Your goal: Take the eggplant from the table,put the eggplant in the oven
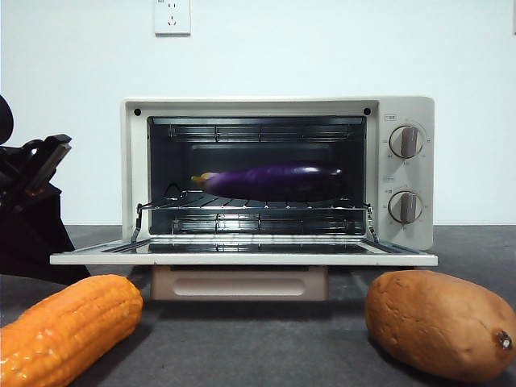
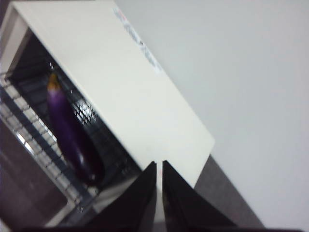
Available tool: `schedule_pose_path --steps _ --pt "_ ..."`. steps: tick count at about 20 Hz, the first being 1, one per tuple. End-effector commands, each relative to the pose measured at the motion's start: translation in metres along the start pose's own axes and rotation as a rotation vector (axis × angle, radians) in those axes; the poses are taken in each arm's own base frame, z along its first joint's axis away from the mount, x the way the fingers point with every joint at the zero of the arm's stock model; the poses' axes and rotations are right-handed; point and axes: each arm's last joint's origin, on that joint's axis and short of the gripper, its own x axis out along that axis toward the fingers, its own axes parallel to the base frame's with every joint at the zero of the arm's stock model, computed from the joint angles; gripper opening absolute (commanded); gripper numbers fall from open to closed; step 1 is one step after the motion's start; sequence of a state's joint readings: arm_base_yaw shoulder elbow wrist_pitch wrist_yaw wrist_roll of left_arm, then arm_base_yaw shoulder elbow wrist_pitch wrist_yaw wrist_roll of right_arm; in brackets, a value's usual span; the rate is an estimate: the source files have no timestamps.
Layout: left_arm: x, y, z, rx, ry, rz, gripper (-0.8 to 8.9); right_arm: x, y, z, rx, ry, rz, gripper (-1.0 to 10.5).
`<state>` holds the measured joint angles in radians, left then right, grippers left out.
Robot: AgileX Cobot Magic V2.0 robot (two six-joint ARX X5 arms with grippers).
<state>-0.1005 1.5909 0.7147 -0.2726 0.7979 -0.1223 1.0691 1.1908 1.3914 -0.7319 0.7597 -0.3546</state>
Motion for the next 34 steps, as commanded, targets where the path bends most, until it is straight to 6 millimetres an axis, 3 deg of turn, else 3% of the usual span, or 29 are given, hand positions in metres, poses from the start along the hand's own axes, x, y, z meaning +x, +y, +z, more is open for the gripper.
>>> schedule_pose_path --steps 1,12,19,25,29,34 --pt "0.001 -0.001 0.003 0.041 -0.003 -0.084 0.06 -0.008 -0.003 -0.002 0.070 0.020 0.020 0.0" --pt "-0.015 -0.001 0.030 0.094 -0.139 -0.191 0.06 -0.025 0.000 -0.043 0.096 0.304 0.238 0.0" --pt "-0.036 -0.026 0.076 0.164 -0.267 -0.226 0.06 -0.022 0.012 -0.051 0.080 0.356 0.404 0.0" --pt "-0.060 -0.053 0.108 0.156 -0.313 -0.250 0.06 -0.011 0.029 -0.066 0.037 0.417 0.417 0.0" --pt "-0.069 -0.072 0.104 0.175 -0.308 -0.220 0.06 0.004 0.043 -0.084 0.023 0.444 0.354 0.0" --pt "-0.081 -0.119 0.065 0.354 -0.273 0.148 0.06 0.051 0.046 -0.119 0.178 0.486 0.278 0.0"
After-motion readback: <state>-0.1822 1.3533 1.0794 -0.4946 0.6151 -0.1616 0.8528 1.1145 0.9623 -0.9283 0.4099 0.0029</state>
